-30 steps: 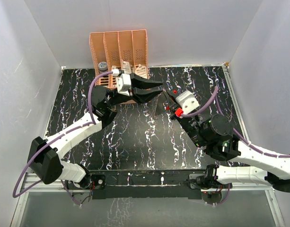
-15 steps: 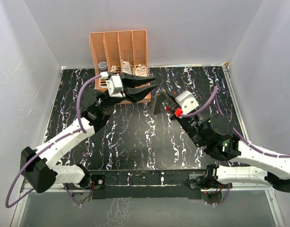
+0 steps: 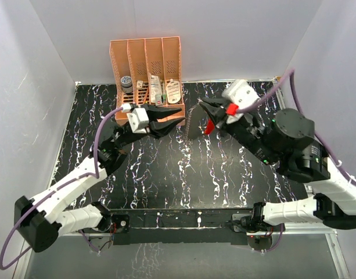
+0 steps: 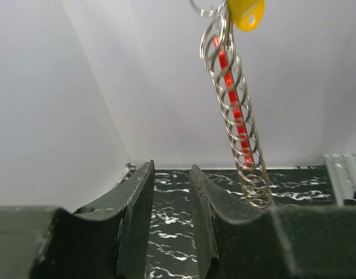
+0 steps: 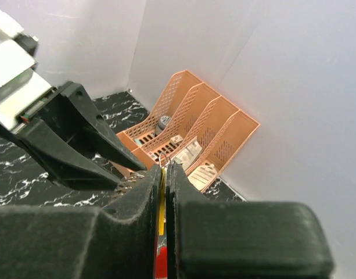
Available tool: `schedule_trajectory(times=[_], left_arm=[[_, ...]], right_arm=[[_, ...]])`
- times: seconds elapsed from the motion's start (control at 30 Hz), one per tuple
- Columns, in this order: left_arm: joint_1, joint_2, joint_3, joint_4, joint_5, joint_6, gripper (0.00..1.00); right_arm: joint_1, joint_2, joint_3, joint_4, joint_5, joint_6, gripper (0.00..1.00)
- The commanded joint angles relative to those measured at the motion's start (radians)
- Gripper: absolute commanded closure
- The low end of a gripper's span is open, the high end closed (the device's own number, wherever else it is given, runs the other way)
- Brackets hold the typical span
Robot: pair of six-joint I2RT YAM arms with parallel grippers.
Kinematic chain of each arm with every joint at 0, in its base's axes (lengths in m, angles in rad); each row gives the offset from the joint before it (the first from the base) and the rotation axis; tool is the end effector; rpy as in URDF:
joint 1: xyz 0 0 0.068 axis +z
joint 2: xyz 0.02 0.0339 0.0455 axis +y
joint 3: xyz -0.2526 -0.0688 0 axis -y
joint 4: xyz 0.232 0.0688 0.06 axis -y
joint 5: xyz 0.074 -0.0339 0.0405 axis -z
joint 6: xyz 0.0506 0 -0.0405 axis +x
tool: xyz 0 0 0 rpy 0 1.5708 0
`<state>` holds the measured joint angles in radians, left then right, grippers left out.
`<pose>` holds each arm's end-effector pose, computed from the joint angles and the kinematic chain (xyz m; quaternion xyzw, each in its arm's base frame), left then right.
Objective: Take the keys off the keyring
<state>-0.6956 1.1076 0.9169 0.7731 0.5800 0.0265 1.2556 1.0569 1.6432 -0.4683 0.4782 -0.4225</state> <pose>0.1691 -0.1773 0.4184 0.3961 0.3363 -0.4051 0.7523 0.0761 0.1582 0.5258 -0.3618 0.5629 0.1500 0.7278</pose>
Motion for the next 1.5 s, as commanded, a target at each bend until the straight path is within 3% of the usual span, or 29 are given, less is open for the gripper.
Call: schedule_trajectory(times=[0.0,0.27,0.67,0.87,1.07,1.47], left_arm=[[0.004,-0.13,-0.012,-0.103,-0.125,0.125,0.7],[0.005,-0.249,-0.014,-0.198,-0.302,0.16,0.67],[0.005,-0.191,-0.012,-0.132,-0.159,0.125,0.71],[0.005,-0.149,0.015,0.003,-0.073,-0.048,0.67],[0.005,-0.08,0.108,-0.063,0.099,-0.113,0.67],[0.007,-0.088,0.07,-0.033,0.096,-0.132,0.68]], right_arm=[[-0.002,0.168,0.153,-0.305,-0.025,0.06,1.0],[-0.002,0.117,0.119,-0.219,-0.121,0.026,1.0],[-0.002,0.06,0.059,-0.188,-0.153,0.031,1.0],[-0.002,0.046,0.039,-0.185,-0.144,0.036,1.0],[-0.003,0.038,0.015,-0.165,-0.119,0.033,1.0],[-0.002,0.036,-0.006,-0.129,-0.1,0.024,1.0]])
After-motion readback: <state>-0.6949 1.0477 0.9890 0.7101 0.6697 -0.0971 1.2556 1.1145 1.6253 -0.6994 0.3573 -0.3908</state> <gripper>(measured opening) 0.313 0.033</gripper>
